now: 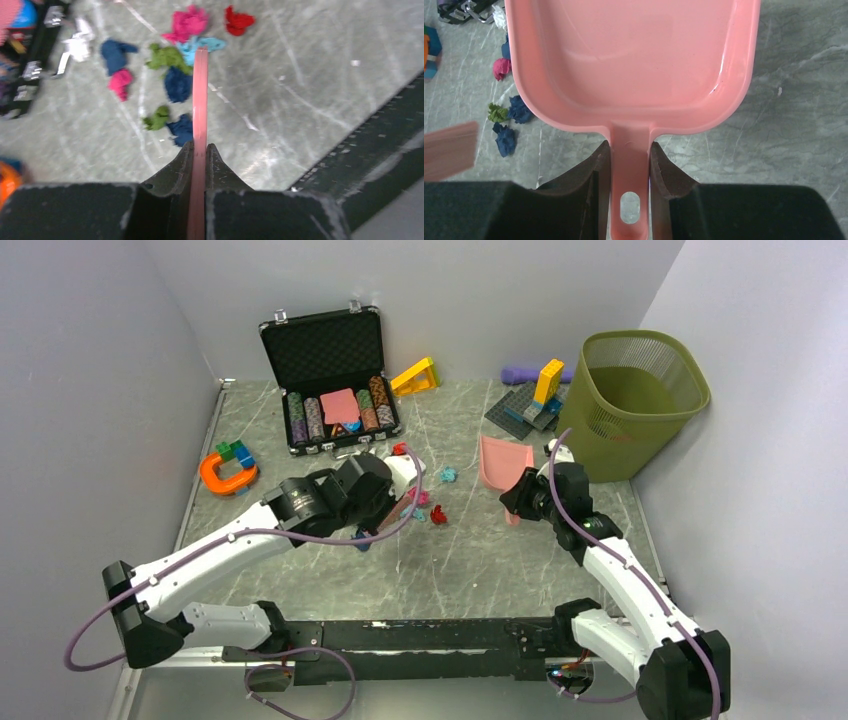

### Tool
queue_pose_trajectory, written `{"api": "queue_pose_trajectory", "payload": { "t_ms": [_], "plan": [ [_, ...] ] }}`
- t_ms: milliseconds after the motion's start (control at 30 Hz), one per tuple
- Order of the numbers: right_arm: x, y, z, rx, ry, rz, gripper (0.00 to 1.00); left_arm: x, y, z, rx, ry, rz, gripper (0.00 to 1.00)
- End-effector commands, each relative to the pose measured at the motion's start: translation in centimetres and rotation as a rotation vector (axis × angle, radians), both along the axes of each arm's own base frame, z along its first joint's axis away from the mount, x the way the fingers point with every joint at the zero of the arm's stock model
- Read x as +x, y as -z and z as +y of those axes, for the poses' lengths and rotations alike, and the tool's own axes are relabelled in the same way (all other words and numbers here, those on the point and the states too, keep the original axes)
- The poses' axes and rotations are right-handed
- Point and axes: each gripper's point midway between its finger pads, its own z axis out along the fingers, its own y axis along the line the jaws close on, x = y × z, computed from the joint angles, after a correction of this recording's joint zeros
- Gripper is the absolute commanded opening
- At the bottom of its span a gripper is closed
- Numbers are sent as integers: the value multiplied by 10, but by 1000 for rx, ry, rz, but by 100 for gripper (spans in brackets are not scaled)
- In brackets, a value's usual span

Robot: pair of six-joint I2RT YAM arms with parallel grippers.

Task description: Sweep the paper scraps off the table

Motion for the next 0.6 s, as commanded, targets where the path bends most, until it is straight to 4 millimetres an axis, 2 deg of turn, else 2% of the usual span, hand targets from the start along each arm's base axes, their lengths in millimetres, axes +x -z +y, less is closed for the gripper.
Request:
{"api": "queue_pose_trajectory", "payload": {
  "t_ms": [0,133,267,367,467,533,567],
  "plan": [
    [11,-31,-1,-3,10,-94,0,-15,-17,-47,-249,128,160,0],
    [10,-32,-2,-4,9,-94,0,-18,7,-64,-256,157,346,0],
    [9,-26,-3,-26,7,-65,0,0,23,-82,-336,96,490,0],
    [9,-17,-8,-62,23,-13,0,17,22,-107,-457,96,531,0],
    [8,-15,-11,-79,30,9,0,29,13,-136,-581,136,571,0],
    [7,-16,-11,-75,35,3,0,43,14,-151,-605,117,582,0],
    [7,-18,-12,-73,41,-4,0,53,21,-157,-606,75,604,0]
  ]
}}
